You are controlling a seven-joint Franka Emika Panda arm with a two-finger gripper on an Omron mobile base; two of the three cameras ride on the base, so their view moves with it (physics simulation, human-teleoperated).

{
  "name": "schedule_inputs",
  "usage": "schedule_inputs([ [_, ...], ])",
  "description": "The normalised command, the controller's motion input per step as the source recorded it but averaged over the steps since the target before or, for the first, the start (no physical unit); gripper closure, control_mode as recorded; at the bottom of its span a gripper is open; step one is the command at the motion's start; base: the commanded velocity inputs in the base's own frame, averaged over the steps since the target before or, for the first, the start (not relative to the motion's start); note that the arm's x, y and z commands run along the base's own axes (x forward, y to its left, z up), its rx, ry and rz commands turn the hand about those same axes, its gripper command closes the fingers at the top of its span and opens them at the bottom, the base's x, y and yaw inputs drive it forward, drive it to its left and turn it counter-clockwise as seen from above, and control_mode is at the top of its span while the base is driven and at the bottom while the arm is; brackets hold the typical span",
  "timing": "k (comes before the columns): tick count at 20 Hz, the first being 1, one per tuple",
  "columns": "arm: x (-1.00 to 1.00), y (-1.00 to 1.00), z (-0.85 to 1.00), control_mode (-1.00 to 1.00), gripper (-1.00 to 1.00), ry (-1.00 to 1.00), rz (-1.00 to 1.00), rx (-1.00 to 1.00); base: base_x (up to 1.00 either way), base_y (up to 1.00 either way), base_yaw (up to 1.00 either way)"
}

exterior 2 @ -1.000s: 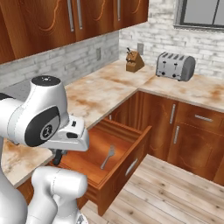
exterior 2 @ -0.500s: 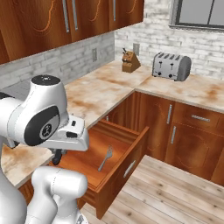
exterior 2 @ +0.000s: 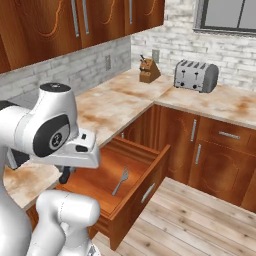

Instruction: Pick up the metallic utensils from the counter and place them in the open drawer. Make sure not to pick up any wooden utensils.

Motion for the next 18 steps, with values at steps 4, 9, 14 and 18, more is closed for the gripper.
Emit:
schedule_inputs([
  [4, 0.99, 0.37, -0.32, -1.0, 1.0, 0.28, 0.0, 0.0, 0.0, 0.0, 0.0],
  [9, 1.0, 0.22, -0.59, -1.0, 1.0, 0.09, 0.0, 0.0, 0.0, 0.0, 0.0],
  [14, 0.99, -0.05, -0.56, -1.0, 1.0, 0.07, -0.07, 0.0, 0.0, 0.0, 0.0],
  [18, 0.98, -0.18, -0.56, -1.0, 1.0, 0.08, -0.04, 0.0, 0.0, 0.0, 0.0],
])
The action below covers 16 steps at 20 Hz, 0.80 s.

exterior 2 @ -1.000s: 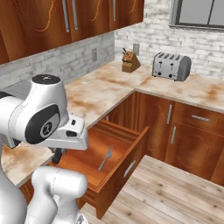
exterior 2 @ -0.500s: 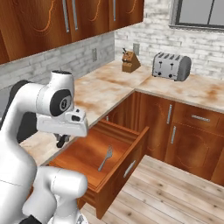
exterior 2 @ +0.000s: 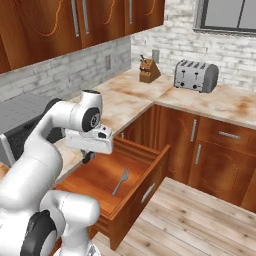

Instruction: Pick up the metallic utensils from the counter and place them in the open drawer. Make sure not to pick up any wooden utensils.

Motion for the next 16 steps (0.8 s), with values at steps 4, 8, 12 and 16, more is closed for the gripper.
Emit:
schedule_inputs([
  [4, 0.92, -0.2, -0.44, -1.0, 1.0, 0.06, 0.0, 0.0, 0.0, 0.0, 0.0],
  [8, 0.5, -0.22, -0.41, -1.0, 1.0, 0.01, 0.0, 0.0, 0.0, 0.0, 0.0],
  [12, 0.04, -0.1, -0.76, -1.0, 1.0, 0.0, -0.01, 0.0, 0.0, 0.0, 0.0],
  [16, 0.0, -0.03, -0.87, -1.0, 1.0, 0.0, -0.02, 0.0, 0.0, 0.0, 0.0],
])
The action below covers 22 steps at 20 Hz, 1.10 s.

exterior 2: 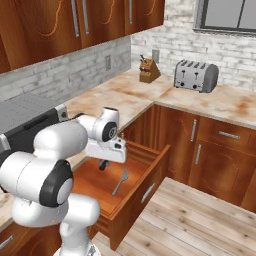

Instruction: Pick up the metallic utensils from the counter and place them in the open drawer. Make sure not to pick up any wooden utensils.

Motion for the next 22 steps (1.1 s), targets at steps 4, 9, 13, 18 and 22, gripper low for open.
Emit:
schedule_inputs([
  [4, 0.03, 0.0, -0.78, -1.0, 1.0, 0.0, -0.02, 0.0, 0.0, 0.0, 0.0],
  [9, 0.1, 0.0, -0.44, -1.0, 1.0, 0.0, -0.01, 0.0, 0.0, 0.0, 0.0],
  [13, 0.17, 0.0, -0.18, -1.0, 1.0, 0.0, 0.0, 0.0, 0.0, 0.0, 0.0],
  [18, 0.5, 0.0, -0.02, -1.0, 1.0, 0.01, 0.0, 0.0, 0.0, 0.0, 0.0],
  [22, 0.44, 0.0, -0.21, -1.0, 1.0, 0.04, 0.0, 0.0, 0.0, 0.0, 0.0],
])
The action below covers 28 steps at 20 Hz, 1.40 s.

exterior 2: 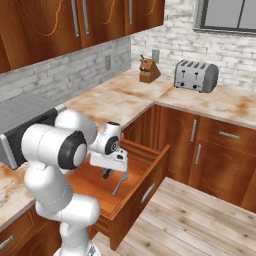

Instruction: Pick up the metallic utensils from the counter and place them in the open drawer. Make sure not to pick up any wooden utensils.

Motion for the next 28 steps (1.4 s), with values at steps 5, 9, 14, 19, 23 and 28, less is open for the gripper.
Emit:
schedule_inputs([
  [5, 0.09, 0.0, -0.57, -1.0, 1.0, 0.0, 0.0, 0.0, 0.0, 0.0, 0.0],
  [9, 0.15, 0.0, -0.72, -1.0, 1.0, 0.0, 0.0, 0.0, 0.0, 0.0, 0.0],
  [14, 0.2, 0.0, -0.56, -1.0, 1.0, 0.0, 0.0, 0.0, 0.0, 0.0, 0.0],
  [19, 0.49, 0.0, -0.04, -1.0, 1.0, 0.0, 0.0, 0.0, 0.0, 0.0, 0.0],
  [23, 0.74, 0.0, 0.0, -1.0, 1.0, 0.0, 0.0, 0.0, 0.0, 0.0, 0.0],
  [28, 0.37, -0.12, -0.16, -1.0, 1.0, 0.0, 0.0, 0.0, 0.0, 0.0, 0.0],
])
